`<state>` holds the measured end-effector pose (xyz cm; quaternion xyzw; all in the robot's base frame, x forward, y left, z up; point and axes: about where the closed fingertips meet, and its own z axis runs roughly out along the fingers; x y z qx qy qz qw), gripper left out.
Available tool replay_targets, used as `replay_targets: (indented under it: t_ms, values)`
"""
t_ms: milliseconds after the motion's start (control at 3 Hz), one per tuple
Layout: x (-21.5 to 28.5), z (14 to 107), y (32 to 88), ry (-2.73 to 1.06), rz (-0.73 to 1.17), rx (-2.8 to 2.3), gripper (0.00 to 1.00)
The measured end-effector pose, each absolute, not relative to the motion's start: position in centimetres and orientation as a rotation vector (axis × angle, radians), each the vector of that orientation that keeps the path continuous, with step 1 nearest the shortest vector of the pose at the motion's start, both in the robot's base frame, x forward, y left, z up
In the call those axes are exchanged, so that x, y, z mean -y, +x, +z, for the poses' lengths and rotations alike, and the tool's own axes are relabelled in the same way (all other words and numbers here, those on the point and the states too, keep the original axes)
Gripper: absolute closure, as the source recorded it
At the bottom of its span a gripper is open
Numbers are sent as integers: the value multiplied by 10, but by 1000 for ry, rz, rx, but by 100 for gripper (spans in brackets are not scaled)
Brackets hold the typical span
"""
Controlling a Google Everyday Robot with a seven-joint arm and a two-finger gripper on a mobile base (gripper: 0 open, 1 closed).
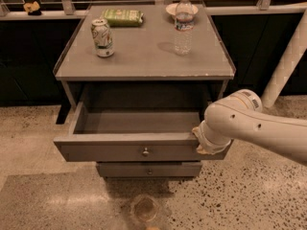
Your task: Open top drawer
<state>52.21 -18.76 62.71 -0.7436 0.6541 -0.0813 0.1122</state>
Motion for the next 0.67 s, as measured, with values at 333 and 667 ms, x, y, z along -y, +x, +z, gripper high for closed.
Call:
replay_targets:
  t_ms: [333,667]
  values:
    - [188,626,515,-2196,-210,-1928,100]
    - [188,629,513,-2198,-207,-1928,100]
